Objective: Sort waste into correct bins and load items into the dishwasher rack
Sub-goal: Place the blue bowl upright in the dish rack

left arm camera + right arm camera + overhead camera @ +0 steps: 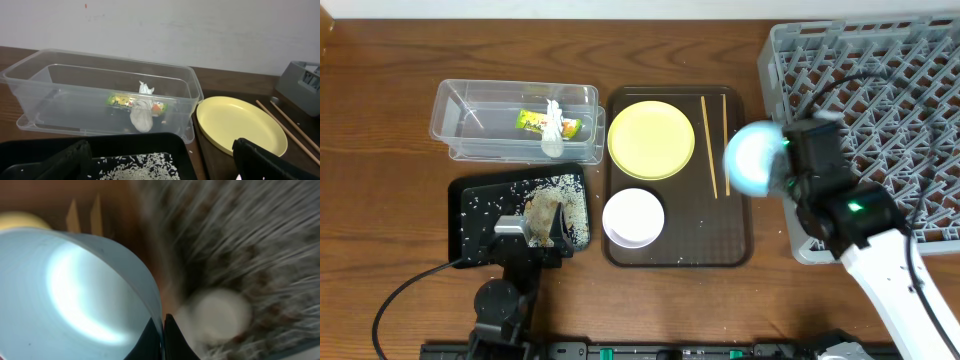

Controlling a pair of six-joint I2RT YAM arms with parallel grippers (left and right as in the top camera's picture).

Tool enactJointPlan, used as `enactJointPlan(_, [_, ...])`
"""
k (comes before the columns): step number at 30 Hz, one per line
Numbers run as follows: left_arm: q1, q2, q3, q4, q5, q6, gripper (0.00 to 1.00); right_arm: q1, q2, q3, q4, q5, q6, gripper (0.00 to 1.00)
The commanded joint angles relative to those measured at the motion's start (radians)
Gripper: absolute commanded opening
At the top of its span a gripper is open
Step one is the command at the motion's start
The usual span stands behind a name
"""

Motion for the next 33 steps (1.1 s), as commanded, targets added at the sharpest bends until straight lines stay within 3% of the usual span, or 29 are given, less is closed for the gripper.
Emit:
enactJointPlan(1, [0.006,-0.007,-0.032,-0.014,-0.009,-0.002,0.93,0.002,-0.004,0.014,0.05,0.422,-0.016,0.01])
enactJointPlan(7, [0.006,-0.007,-0.032,-0.014,-0.009,-0.002,0.93,-0.087,0.087,0.013,0.233,0.59,-0.024,0.02])
enactJointPlan(16, [0.006,-0.007,-0.032,-0.014,-0.009,-0.002,0.93,-0.244,0.337,0.013,0.392,0.6,-0.112,0.02])
enactJointPlan(25, [0.006,-0.007,-0.032,-0.014,-0.009,-0.002,0.93,-0.206,0.534,0.013,0.45,0.595,-0.192,0.02])
enactJointPlan(33, [0.006,-0.007,-0.032,-0.014,-0.009,-0.002,0.93,-0.088,0.565,0.013,0.353,0.611,-0.244,0.01])
